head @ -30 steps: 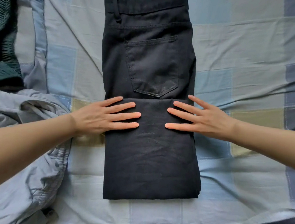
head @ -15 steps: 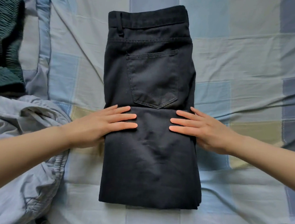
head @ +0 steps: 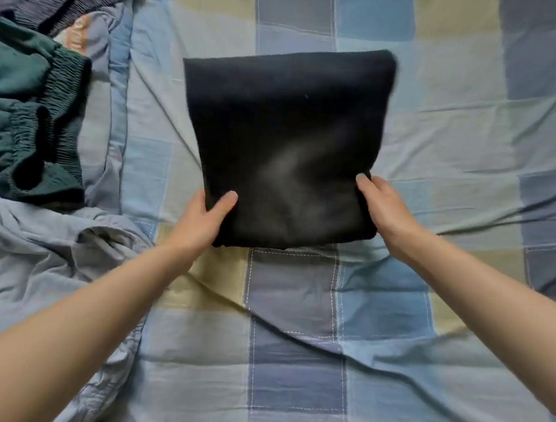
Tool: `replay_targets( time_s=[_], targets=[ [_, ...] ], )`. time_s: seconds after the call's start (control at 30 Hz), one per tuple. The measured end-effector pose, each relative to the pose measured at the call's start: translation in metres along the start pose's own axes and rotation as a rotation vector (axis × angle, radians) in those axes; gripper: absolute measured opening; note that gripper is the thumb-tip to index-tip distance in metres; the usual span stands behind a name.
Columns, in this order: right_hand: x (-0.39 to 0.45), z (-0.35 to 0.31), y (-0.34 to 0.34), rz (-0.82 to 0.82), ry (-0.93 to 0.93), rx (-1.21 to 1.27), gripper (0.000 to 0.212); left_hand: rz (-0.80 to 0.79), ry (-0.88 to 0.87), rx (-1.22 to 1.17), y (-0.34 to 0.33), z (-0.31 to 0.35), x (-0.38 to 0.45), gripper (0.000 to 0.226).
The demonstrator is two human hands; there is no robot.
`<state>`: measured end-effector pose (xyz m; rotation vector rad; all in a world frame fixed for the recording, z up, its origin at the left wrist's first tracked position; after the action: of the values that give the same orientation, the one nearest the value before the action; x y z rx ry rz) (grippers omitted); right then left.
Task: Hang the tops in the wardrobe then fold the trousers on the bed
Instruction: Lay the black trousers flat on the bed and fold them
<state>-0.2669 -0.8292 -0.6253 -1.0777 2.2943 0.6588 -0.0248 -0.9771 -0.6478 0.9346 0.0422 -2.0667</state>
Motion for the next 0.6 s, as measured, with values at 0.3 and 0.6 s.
replay_targets(
  time_s=[0.3,0.6],
  targets=[
    [-0.006,-0.013,-0.005,0.119,0.415,-0.114,0.025,0.359,-0.251,0.1,-0.006,0.013,-0.013,0.014],
    [0.013,0.001,-0.012,0.347,-0.064,-0.211,0.048,0.364,0.083,0.106,-0.012,0.004,0.011,0.035]
  ],
)
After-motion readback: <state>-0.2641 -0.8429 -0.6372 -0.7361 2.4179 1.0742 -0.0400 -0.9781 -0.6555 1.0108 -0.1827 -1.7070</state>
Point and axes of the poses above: each hand's wrist, its own x-axis towards the middle knuckle, its own y-axis out of the back of the hand, z = x × y, the point moved 2 cm from there along x, towards the middle knuckle, and after that the axes turned 3 degrees about x, right-handed, at the moved point
